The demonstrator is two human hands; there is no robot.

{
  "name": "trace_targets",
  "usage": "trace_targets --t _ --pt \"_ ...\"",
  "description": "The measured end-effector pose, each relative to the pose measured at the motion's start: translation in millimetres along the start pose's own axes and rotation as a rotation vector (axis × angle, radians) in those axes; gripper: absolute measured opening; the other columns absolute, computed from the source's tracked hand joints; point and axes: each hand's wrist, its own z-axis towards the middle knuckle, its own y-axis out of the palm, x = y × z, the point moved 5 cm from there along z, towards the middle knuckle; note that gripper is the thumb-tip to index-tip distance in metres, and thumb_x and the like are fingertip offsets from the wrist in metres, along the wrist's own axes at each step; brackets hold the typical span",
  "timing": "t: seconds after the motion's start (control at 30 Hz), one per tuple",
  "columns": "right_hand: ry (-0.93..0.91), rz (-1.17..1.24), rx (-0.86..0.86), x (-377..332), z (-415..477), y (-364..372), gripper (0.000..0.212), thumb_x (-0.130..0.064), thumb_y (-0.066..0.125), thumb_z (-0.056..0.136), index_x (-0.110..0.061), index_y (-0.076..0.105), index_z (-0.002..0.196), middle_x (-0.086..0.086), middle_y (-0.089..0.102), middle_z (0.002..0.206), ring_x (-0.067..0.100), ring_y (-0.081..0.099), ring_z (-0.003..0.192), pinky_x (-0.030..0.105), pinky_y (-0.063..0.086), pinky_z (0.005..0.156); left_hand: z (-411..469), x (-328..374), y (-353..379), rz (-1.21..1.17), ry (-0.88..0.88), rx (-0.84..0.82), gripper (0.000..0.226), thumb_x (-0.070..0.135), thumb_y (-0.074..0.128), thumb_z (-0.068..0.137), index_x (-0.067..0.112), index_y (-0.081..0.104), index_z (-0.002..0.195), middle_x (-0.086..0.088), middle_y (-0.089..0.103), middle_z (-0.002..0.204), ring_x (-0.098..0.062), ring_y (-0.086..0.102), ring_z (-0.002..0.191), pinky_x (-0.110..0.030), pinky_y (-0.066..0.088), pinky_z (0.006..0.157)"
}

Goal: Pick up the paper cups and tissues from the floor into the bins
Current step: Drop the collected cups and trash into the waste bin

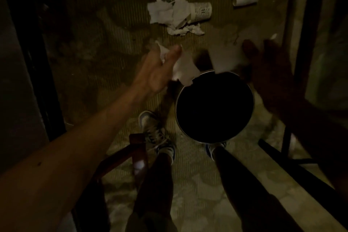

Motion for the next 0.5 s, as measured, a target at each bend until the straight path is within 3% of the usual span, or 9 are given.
trace_targets --t 0.07,0.1,0.17,0.23,0.33,0.37,0.4,0.47,0.5 --pt "0.135 0.029 -0.039 11.0 -28.4 -1.4 0.029 -0.045 0.053 0.097 -0.027 0.06 0.12 -0.004 0.068 0.112 0.007 0.066 0.085 0.023 0.054 0.07 -21.5 16.4 3.8 -0.039 -0.006 -0.052 0.049 0.036 0.044 0.104 0.016 0.056 0.062 0.008 0.054 0.052 0.0 0.052 0.048 -0.014 0.037 0.051" --pt "0.165 0.05 -0.05 18.3 -44.3 -2.1 0.031 -0.043 0.05 0.099 -0.025 0.058 0.123 -0.001 0.067 0.113 0.01 0.066 0.089 0.022 0.054 0.072 -32.4 21.7 8.0 -0.068 -0.039 -0.098 0.048 0.038 0.046 0.103 0.018 0.054 0.06 0.008 0.054 0.05 -0.003 0.051 0.047 -0.019 0.039 0.05" --pt "0.189 0.087 -0.059 30.3 -73.0 -4.1 0.023 -0.038 0.043 0.102 -0.027 0.06 0.112 -0.002 0.067 0.102 0.011 0.065 0.081 0.015 0.051 0.067 -49.8 27.0 26.4 -0.039 -0.097 -0.267 0.039 0.044 0.047 0.101 0.02 0.064 0.075 0.007 0.058 0.058 -0.016 0.054 0.052 -0.035 0.041 0.052" --pt "0.283 0.139 -0.033 50.2 -88.0 -2.9 0.025 -0.037 0.038 0.103 -0.025 0.059 0.11 -0.002 0.066 0.095 0.0 0.062 0.07 0.012 0.05 0.061 -68.3 27.8 48.8 0.133 -0.072 -0.419 0.031 0.047 0.043 0.101 0.028 0.068 0.095 0.017 0.054 0.061 -0.006 0.051 0.049 -0.025 0.037 0.048" --pt "0.405 0.214 0.005 80.2 -104.6 5.2 0.039 -0.035 0.035 0.105 -0.01 0.054 0.128 -0.004 0.061 0.089 -0.009 0.06 0.06 0.008 0.045 0.051 -83.0 25.3 78.6 -0.066 -0.23 -0.444 0.044 0.065 0.026 0.096 0.037 0.054 0.078 0.02 0.055 0.049 0.008 0.051 0.043 -0.008 0.036 0.042" --pt "0.443 0.264 0.017 89.2 -106.3 9.3 0.042 -0.035 0.035 0.105 -0.008 0.05 0.134 -0.005 0.06 0.091 -0.008 0.061 0.061 0.008 0.045 0.05 -83.8 21.7 89.1 -0.106 -0.243 -0.456 0.042 0.063 0.023 0.097 0.039 0.055 0.088 0.025 0.06 0.062 0.013 0.056 0.055 -0.008 0.043 0.053" --pt "0.493 0.313 0.018 96.3 -106.0 13.9 0.045 -0.037 0.035 0.105 -0.009 0.049 0.137 -0.005 0.061 0.092 -0.007 0.061 0.061 0.009 0.046 0.05 -83.0 15.3 100.5 -0.129 -0.287 -0.461 0.043 0.061 0.021 0.098 0.039 0.057 0.108 0.027 0.065 0.09 0.015 0.059 0.08 -0.012 0.047 0.073" --pt "0.623 0.369 0.008 111.9 -100.8 23.1 0.052 -0.047 0.033 0.103 -0.012 0.048 0.139 -0.003 0.063 0.087 0.002 0.062 0.059 0.017 0.048 0.046 -78.0 1.7 118.8 -0.078 -0.4 -0.504 0.074 0.066 0.014 0.091 0.024 0.038 0.147 0.007 0.047 0.144 -0.009 0.044 0.13 -0.033 0.035 0.11" --pt "0.69 0.387 -0.01 116.9 -96.5 27.3 0.056 -0.052 0.031 0.102 -0.015 0.046 0.141 0.0 0.065 0.091 0.008 0.061 0.063 0.021 0.049 0.046 -74.1 -5.7 124.9 -0.034 -0.462 -0.512 0.083 0.069 0.01 0.086 0.024 0.029 0.152 -0.003 0.037 0.154 -0.021 0.035 0.14 -0.043 0.027 0.116"
